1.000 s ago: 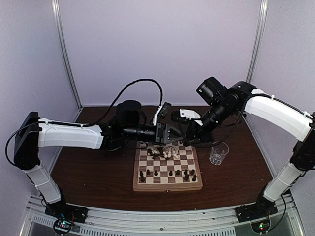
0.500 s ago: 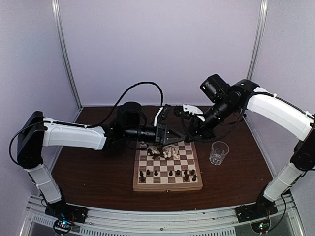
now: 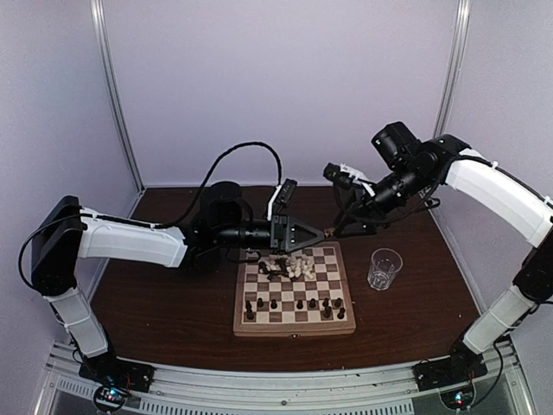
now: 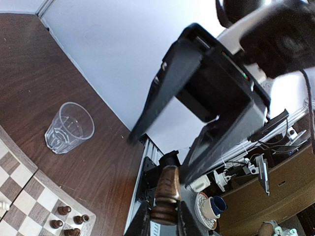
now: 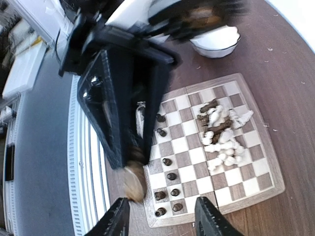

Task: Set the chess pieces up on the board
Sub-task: Pass from the right arm to the left, then pass from the left arm to the right

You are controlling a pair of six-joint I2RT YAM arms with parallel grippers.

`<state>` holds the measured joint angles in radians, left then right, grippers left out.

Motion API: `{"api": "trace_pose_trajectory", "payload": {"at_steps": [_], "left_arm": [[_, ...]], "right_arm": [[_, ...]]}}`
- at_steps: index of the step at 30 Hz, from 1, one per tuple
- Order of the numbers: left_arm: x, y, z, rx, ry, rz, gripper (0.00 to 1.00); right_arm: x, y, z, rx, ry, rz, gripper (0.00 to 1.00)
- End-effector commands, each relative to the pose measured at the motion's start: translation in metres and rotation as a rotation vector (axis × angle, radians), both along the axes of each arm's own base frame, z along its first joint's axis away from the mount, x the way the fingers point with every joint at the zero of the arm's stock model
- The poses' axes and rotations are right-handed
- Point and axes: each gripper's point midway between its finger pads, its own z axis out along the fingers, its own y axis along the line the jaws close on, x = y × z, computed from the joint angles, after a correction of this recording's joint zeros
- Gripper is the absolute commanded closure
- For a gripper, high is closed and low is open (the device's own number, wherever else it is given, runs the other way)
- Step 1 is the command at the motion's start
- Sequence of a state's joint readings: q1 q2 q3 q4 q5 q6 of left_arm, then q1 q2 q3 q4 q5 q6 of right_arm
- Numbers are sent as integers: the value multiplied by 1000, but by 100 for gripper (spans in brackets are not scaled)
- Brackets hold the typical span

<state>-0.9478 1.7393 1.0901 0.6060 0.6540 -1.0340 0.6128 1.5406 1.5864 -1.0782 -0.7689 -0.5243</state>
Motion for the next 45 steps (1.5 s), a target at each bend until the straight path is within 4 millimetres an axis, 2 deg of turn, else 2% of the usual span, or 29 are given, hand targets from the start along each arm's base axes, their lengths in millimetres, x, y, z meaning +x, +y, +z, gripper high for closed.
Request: {"api": "trace_pose_trajectory", "payload": {"at_steps": [1, 5, 10, 15, 22, 32, 36, 40, 45], "left_arm": [[4, 10, 30, -110, -95, 45, 91], [8, 13, 33, -120, -123, 80, 91], [10, 12, 36, -135, -134, 87, 90], [12, 13, 34, -126, -140, 104, 90], [16, 14, 34, -116, -160, 121, 91], [23, 16, 34, -94, -196, 149, 91], [23, 13, 32, -90, -192, 143, 91], [25, 14, 29, -83, -190, 153, 91], [27, 14, 27, -80, -191, 160, 90]], "right_arm": [[7, -17, 53, 249, 122, -64, 48], [12, -12, 50, 349, 268, -97, 45], [20, -1, 32, 387, 414, -133, 44], [23, 5, 31, 409, 493, -130, 47], [18, 15, 30, 431, 588, -99, 57], [12, 17, 18, 416, 621, -99, 54], [12, 18, 19, 418, 626, -95, 61], [9, 20, 20, 422, 638, -84, 73], [7, 21, 18, 421, 641, -82, 74]]}}
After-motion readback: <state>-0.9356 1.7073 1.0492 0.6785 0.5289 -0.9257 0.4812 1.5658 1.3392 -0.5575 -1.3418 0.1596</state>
